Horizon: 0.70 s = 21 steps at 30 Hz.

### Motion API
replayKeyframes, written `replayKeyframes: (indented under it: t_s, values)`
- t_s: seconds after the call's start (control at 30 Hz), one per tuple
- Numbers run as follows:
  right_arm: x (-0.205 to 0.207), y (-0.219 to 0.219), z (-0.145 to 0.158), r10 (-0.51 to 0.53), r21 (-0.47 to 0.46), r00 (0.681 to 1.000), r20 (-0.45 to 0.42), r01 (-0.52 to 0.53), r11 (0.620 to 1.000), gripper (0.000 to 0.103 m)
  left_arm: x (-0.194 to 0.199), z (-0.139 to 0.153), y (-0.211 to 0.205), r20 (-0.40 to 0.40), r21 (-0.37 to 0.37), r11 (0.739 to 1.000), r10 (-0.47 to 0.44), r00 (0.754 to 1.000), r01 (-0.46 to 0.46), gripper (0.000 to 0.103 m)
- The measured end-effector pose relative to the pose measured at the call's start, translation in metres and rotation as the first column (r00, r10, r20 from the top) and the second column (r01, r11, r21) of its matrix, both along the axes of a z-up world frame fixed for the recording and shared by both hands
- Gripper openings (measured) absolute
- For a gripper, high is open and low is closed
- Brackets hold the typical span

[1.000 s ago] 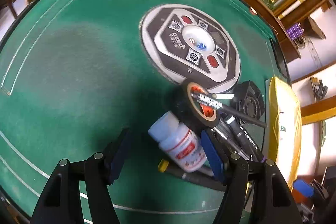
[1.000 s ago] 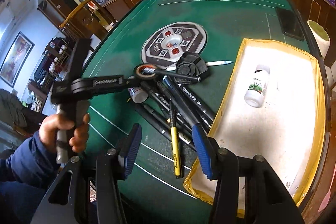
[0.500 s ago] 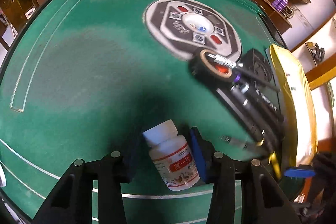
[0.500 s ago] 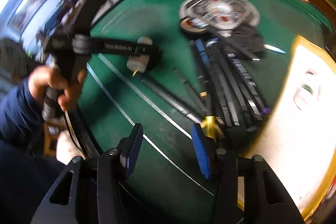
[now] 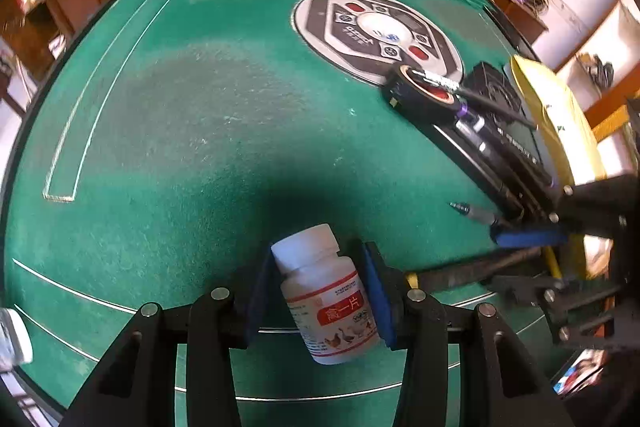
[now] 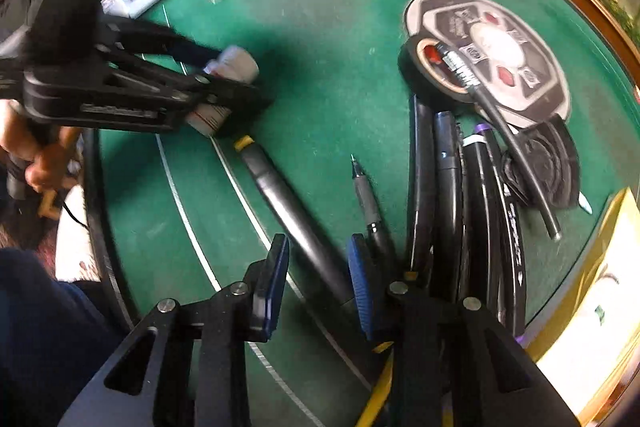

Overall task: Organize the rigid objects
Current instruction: 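Grasp the red-label white bottle with the left tool while the right tool grasps a black marker, then carry the red-label bottle and black marker into the tray and release both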

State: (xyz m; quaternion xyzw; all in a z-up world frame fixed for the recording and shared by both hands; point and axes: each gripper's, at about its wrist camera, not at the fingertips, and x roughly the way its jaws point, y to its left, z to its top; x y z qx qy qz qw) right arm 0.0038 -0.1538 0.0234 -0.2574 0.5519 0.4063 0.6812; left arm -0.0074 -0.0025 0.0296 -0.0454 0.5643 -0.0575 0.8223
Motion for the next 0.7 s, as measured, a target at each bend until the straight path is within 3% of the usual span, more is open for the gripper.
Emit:
replayKeyframes:
  t_s: [0.13,0.23,0.33,0.7]
  values:
    - [-0.003,0.002,0.001,-0.011,-0.015,1.0,0.008,0.011,1.0,0.014,-0.002,-0.001,-0.001,0.019,0.011,1.0,-0.009,1.0,0.009,0.045]
    - [-0.007,0.001,0.001,-0.084,-0.021,0.996,0.006,0.084,0.996,0.014,-0.004,-0.002,0.0,0.03,0.014,1.0,0.0,1.0,0.0,0.04]
    - [-0.009,-0.006,0.006,-0.172,0.043,0.984,-0.036,0.173,0.984,0.014,-0.007,-0.001,0.006,0.028,-0.017,1.0,0.02,0.999,-0.019,0.04]
    - [0.001,-0.05,0.03,-0.364,0.237,0.914,-0.18,0.399,0.886,0.014,-0.006,0.02,-0.012,0.058,-0.055,0.998,-0.012,0.998,0.015,0.039]
